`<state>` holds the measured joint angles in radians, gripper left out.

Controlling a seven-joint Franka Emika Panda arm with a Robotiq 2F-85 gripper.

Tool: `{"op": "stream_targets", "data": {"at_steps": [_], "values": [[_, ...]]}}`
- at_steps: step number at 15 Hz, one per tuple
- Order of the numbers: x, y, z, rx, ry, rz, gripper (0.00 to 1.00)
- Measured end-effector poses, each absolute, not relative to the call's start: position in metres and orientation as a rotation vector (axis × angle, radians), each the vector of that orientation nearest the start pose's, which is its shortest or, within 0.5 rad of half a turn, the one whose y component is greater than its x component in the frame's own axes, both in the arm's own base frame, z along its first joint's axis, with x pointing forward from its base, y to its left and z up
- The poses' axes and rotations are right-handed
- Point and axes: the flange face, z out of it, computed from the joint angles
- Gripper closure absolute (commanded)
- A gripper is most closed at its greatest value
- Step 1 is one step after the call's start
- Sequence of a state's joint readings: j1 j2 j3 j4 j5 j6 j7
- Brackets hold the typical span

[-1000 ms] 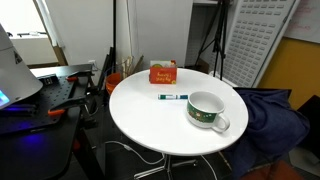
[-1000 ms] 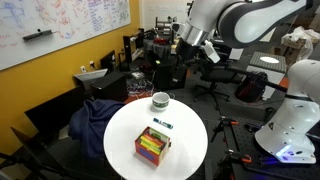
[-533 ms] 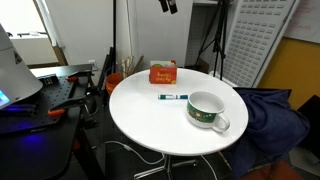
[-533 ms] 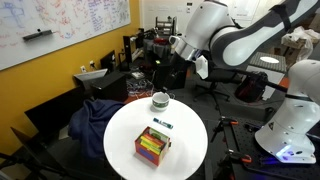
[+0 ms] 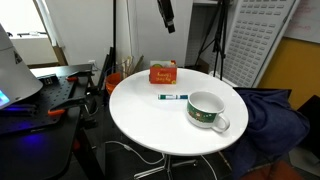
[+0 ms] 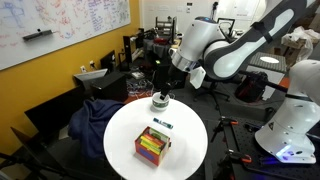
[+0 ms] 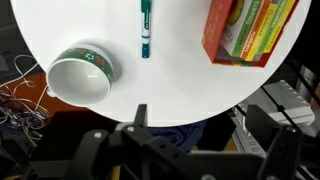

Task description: Pick up the marker and put it in the mug

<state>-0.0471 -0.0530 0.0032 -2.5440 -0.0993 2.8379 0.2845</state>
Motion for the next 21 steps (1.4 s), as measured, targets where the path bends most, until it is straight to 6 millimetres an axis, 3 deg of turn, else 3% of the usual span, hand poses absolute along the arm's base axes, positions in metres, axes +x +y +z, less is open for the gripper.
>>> {"op": "stream_targets", "data": {"at_steps": [11, 21], "values": [[0.495, -0.027, 0.255, -3.036, 0.402, -0.622, 0.00], [0.511, -0.044, 0.196, -2.975, 0.638, -0.489, 0.00]]}}
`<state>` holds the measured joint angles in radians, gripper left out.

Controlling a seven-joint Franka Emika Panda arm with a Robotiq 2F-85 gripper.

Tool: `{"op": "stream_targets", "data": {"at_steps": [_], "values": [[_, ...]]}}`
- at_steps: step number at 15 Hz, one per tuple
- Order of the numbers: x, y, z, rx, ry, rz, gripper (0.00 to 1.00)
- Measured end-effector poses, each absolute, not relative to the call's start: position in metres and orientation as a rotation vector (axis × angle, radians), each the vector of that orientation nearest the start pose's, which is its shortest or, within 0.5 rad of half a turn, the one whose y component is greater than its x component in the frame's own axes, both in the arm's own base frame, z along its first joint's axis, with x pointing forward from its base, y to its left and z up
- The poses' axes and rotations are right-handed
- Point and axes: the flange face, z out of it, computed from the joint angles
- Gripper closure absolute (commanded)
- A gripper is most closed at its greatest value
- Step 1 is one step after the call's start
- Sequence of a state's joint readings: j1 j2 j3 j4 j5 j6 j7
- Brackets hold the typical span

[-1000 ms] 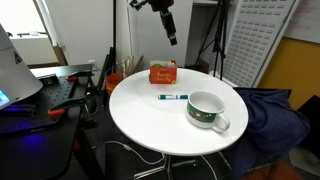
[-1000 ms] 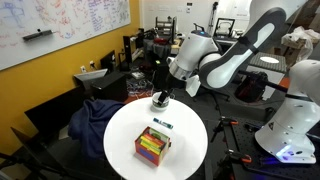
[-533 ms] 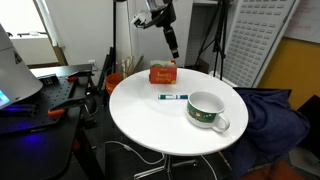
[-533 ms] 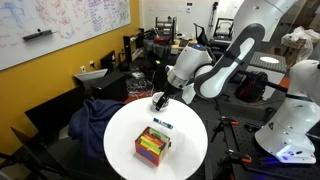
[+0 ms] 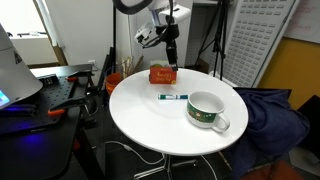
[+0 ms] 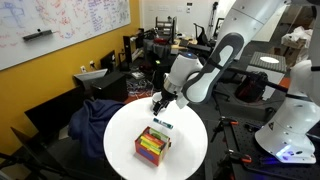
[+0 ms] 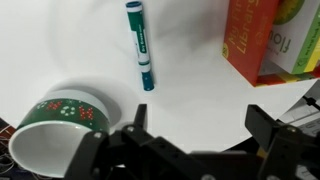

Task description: Pick up the marker and put it in the mug

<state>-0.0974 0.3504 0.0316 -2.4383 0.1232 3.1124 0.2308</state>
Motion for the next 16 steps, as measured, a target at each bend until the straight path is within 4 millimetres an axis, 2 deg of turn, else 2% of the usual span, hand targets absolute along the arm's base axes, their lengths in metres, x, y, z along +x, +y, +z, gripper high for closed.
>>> {"op": "stream_targets", "data": {"at_steps": [8, 16], "values": [[0.527, -0.078, 0.150, -2.971, 0.693, -0.418, 0.00], [0.523, -0.078, 0.124, -2.982, 0.694, -0.334, 0.00]]}}
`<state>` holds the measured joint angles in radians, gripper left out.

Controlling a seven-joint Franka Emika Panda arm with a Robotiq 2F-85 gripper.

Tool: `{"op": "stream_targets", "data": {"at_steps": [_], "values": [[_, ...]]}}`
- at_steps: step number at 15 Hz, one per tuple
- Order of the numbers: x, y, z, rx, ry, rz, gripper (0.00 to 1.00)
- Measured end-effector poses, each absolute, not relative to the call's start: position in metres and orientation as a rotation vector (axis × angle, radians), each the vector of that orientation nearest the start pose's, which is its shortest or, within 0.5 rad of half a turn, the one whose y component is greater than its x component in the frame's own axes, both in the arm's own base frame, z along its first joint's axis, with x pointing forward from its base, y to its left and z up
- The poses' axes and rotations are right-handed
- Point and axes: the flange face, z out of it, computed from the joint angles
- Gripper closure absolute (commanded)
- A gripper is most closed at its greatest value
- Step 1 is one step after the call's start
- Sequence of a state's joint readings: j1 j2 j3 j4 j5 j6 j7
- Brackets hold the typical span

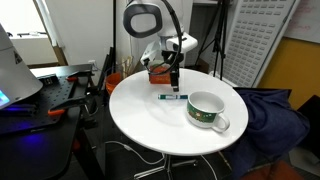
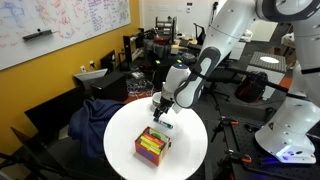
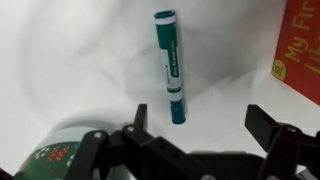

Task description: Pick up the marker and put it in the mug

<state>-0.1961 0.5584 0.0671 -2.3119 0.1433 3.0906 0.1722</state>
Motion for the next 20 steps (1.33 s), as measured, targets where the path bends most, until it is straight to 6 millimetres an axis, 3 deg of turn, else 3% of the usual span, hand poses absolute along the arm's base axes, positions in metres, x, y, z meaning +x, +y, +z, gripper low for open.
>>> {"op": "stream_targets", "data": {"at_steps": [9, 19, 20], "values": [[0.518, -0.076, 0.107, -3.000, 0.672, -0.284, 0.00], [0.527, -0.083, 0.080, -3.006, 0.686, -0.259, 0.00], [0.528, -0.086, 0.078, -3.007, 0.691, -0.260, 0.05]]}}
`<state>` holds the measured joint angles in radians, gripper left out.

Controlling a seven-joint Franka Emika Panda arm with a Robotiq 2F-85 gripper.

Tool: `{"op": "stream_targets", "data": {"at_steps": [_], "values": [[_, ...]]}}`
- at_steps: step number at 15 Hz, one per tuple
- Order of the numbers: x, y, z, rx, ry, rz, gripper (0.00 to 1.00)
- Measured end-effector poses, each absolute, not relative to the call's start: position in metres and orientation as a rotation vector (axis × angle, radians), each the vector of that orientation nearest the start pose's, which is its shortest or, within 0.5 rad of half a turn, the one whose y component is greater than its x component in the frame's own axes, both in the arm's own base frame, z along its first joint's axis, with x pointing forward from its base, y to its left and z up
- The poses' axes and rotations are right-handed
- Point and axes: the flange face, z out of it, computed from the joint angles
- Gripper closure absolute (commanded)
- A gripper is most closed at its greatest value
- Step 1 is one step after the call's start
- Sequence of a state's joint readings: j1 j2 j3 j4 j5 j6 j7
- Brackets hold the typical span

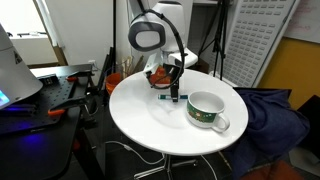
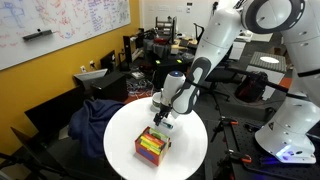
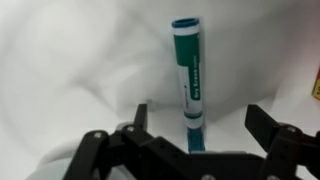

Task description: Pick up the marker and put it in the mug

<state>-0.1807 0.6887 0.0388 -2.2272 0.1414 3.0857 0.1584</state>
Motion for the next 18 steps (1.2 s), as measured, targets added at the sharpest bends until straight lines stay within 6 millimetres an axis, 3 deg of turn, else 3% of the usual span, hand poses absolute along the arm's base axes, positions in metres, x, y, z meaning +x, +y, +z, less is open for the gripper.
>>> {"op": "stream_targets", "data": {"at_steps": [2, 3, 12, 18], "values": [[0.530, -0.090, 0.075, -3.010, 0.699, -0.262, 0.29], [0.531, -0.091, 0.074, -3.011, 0.702, -0.264, 0.31], [0.538, -0.098, 0.074, -3.027, 0.704, -0.286, 0.99], [0.540, -0.096, 0.076, -3.043, 0.686, -0.294, 0.95]]}}
